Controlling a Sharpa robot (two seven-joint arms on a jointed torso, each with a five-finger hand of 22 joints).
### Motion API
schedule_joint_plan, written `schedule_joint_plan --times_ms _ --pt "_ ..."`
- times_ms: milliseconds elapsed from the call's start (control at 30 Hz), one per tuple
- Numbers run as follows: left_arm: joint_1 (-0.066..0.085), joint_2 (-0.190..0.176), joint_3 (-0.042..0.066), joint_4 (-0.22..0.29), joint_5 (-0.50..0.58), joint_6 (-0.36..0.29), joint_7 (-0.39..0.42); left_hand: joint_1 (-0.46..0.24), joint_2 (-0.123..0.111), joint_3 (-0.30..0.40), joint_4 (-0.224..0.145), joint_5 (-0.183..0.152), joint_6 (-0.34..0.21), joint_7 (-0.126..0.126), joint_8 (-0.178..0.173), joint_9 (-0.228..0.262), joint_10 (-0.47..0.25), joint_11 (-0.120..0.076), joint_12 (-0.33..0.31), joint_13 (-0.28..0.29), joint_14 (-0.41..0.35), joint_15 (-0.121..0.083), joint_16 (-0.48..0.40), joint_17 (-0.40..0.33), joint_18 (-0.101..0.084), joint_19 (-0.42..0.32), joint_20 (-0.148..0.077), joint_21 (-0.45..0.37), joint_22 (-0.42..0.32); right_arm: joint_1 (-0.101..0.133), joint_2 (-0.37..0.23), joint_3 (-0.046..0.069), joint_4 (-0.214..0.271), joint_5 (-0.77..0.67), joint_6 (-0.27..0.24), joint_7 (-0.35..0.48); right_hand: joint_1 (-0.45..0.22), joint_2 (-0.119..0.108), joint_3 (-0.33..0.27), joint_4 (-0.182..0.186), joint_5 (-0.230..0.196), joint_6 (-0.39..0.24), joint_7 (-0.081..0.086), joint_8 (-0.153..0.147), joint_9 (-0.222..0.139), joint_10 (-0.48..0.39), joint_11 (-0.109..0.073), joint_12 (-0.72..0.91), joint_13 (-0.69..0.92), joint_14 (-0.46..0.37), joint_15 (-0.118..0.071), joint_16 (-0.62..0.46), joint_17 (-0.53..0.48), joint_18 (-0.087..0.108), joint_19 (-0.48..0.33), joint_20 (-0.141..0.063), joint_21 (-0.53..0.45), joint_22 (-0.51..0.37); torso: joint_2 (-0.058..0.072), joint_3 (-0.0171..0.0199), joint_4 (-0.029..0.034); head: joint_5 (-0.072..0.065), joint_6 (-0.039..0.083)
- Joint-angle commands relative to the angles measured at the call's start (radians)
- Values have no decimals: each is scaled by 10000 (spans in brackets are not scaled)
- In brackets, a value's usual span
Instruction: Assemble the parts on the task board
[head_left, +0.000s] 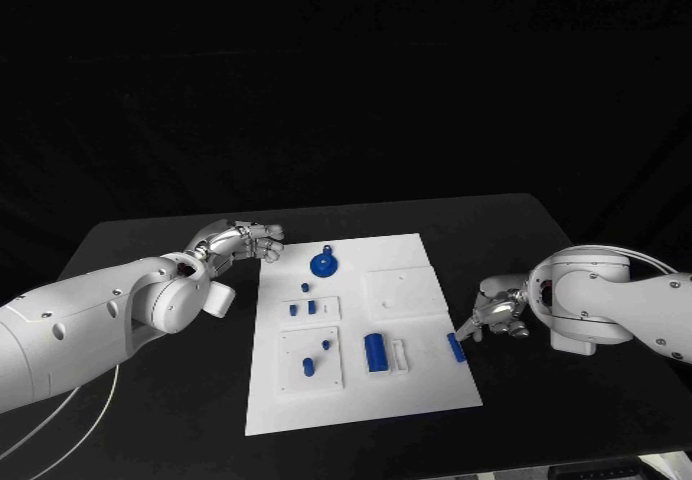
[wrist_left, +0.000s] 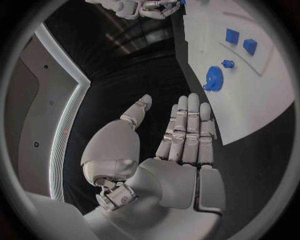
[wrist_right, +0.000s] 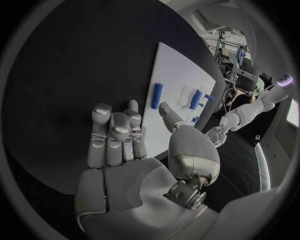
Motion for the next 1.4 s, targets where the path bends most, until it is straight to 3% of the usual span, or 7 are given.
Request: schedule_joint_plan --times_ms 33,500,700,1000,1200,1300,1400 --pt "1 3 6 17 -30 115 116 43 27 16 -26 54 -33 -19 52 -11 -93 -3 -10 -14 33 34 -40 17 -39 -51 -7 -55 12 -42 40 2 43 -204 66 22 -138 28 -175 -109 26 -24 30 51 14 -60 -37 -63 -17 -56 -32 -43 7 290 -69 -26 -42 7 0 9 -1 -1 -26" --pt "1 -20 6 18 -30 127 112 42 28 16 -26 51 -35 -19 53 -12 -93 -3 -10 -14 35 33 -47 28 -39 -50 -8 -59 19 -325 334 -7 60 -203 -114 191 -114 291 -402 -552 41 16 15 57 20 -39 -51 -58 -48 -41 -45 -53 8 290 -44 -60 -60 -12 -3 -5 -5 28 -69" --pt "1 -36 6 20 -30 125 103 43 30 17 -27 51 -35 -19 53 -12 -93 -4 -10 -14 36 33 -50 33 -38 -49 -8 -62 21 -460 449 -14 2 -203 -147 142 386 362 -105 -577 -122 65 18 68 17 5 -46 -47 -75 -9 -36 -56 1 290 17 -40 -44 -18 -3 -5 5 29 -90" --pt "1 -45 6 21 -30 136 101 42 32 17 -26 50 -36 -19 54 -12 -94 -3 -10 -14 36 33 -55 40 -38 -48 -8 -65 25 -554 596 -14 -102 -276 -141 153 1510 198 1714 38 -206 194 15 135 65 92 -53 -33 -132 42 -30 -53 -12 290 132 50 -3 -32 -3 -3 7 26 -100" --pt "1 -60 6 20 -30 136 101 42 35 18 -26 51 -36 -19 54 -13 -93 -3 -10 -14 37 33 -58 44 -38 -47 -8 -66 28 -652 692 -14 -165 -366 -126 181 1927 112 2511 144 -207 261 6 177 99 131 -51 -21 -153 58 -24 -37 -12 290 144 109 55 2 -1 1 1 23 -124" --pt "1 -72 6 24 -30 134 87 42 36 18 -26 51 -37 -19 54 -13 -94 -3 -10 -14 37 33 -60 46 -38 -47 -8 -68 29 -653 667 -14 -206 -370 -164 178 2132 148 2906 136 -206 306 -4 201 112 151 -59 -19 -165 61 -25 -37 -18 290 138 128 68 10 -5 0 3 71 -112" --pt "1 -71 5 17 -32 147 80 48 42 22 -27 56 -37 -19 55 -13 -93 -4 -10 -13 38 32 -62 50 -37 -45 -10 -69 32 -653 634 -14 -246 -427 -227 188 2129 179 3073 191 -199 344 -5 216 114 175 -59 -22 -179 68 -17 -37 -25 290 141 160 84 19 -10 -5 -2 34 -92"
